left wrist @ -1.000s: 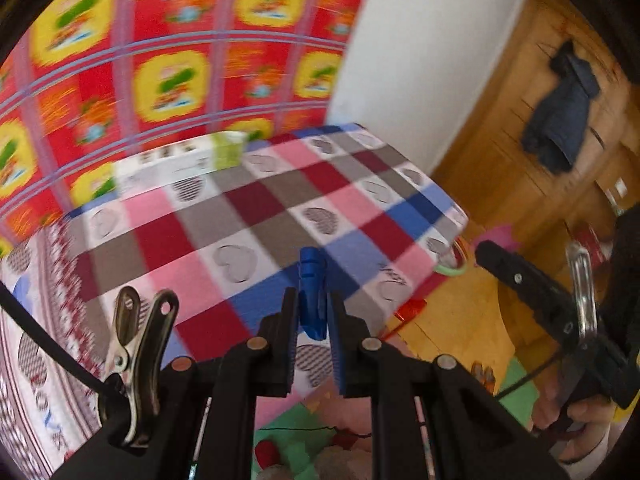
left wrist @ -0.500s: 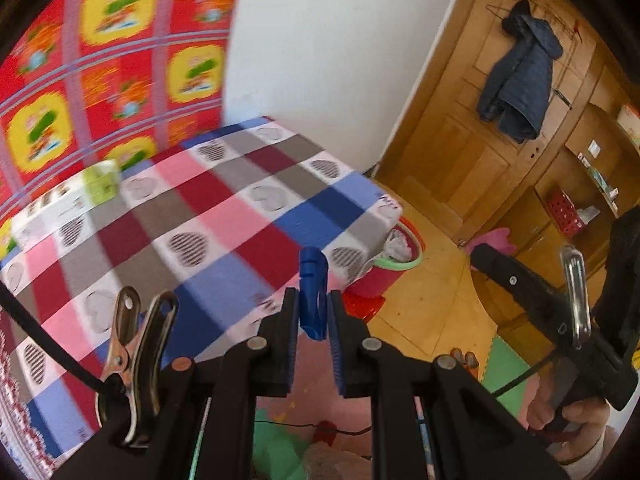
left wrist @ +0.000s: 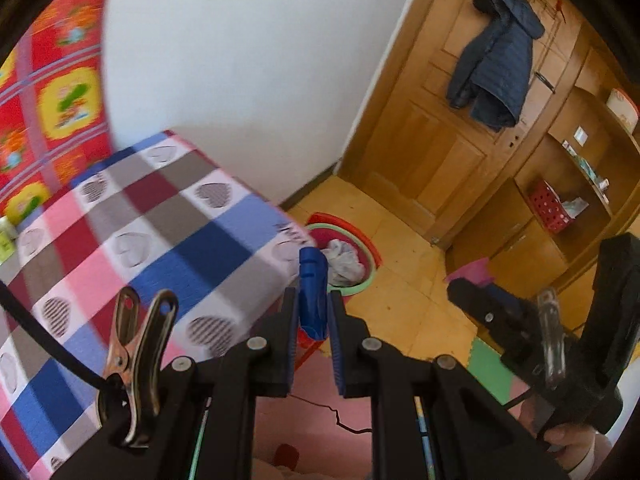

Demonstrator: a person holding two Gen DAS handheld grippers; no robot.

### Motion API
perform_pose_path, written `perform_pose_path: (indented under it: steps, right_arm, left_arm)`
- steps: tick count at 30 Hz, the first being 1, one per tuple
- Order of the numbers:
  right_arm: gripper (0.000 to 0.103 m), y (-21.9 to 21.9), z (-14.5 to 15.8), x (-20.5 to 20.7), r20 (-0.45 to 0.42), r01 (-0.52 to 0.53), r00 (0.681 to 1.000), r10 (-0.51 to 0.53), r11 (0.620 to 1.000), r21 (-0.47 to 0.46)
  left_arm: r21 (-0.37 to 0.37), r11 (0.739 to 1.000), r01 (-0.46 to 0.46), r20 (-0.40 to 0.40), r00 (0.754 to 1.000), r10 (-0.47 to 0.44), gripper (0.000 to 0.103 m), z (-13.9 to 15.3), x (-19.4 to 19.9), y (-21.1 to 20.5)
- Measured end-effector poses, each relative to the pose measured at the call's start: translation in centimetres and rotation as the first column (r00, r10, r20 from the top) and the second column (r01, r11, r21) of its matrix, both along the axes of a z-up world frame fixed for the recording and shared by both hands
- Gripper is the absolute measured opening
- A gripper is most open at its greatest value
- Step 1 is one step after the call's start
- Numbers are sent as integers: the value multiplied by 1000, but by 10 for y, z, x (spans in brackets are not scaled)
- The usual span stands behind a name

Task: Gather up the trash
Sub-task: 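Carry the blue marker and pink lid with both tools over the red bucket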

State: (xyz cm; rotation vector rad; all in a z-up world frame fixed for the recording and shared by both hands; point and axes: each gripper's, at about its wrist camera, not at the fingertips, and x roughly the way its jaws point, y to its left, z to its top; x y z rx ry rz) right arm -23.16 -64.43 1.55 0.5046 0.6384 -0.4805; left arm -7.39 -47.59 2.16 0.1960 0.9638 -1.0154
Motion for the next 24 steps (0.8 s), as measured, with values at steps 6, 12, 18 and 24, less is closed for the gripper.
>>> perform_pose_path:
  steps: [6, 12, 18, 24]
  right_arm:
    - [44, -40, -12, -2, -25, 50, 998, -50, 999, 11]
    - [44, -72, -20, 11, -61, 100, 993, -100, 995, 5]
    - [44, -106, -32, 21, -84, 159, 984, -158, 987, 3]
    - [44, -145, -57, 38, -145, 146, 979, -143, 989, 8]
  left_arm:
    - [13, 996, 86, -6, 996, -86, 14, -11, 0, -62]
    - [29, 987, 158, -25, 987, -157, 14, -24, 15, -123]
    - [71, 975, 210, -30, 978, -209, 14, -43, 24, -174]
    - [123, 969, 216, -52, 976, -211, 14, -71, 27, -224]
